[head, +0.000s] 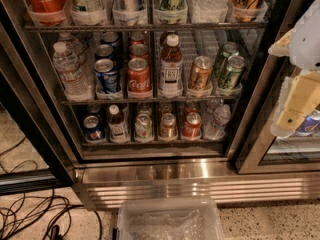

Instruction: Pick orange can from middle shelf of fridge

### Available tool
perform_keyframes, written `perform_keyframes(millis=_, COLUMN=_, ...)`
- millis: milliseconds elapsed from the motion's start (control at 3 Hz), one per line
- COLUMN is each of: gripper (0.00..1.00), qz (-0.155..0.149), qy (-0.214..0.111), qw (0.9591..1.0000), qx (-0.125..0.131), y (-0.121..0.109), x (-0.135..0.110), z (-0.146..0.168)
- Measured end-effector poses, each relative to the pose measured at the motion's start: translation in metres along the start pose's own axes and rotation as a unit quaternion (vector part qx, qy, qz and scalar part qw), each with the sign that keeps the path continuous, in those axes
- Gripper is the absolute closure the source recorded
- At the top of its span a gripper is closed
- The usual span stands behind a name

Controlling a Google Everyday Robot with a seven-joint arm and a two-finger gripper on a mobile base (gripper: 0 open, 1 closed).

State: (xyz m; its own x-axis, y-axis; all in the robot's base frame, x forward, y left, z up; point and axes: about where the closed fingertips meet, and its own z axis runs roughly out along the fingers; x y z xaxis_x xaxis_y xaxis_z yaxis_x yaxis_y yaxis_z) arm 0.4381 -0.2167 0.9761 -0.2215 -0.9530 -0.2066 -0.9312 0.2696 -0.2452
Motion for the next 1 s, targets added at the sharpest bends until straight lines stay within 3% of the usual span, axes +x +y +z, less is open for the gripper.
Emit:
perform_keyframes(millis=667, gripper=0.0, qz=0.006, qy=-0.005, qw=0.9999, qx=0.012, y=0.0, x=0.0, z=0.005)
perform_keyframes(millis=1000, gripper=0.0, qz=0.052, qy=-0.035, qw=0.998, qx=0.006, y=0.013, x=0.01, z=0.038)
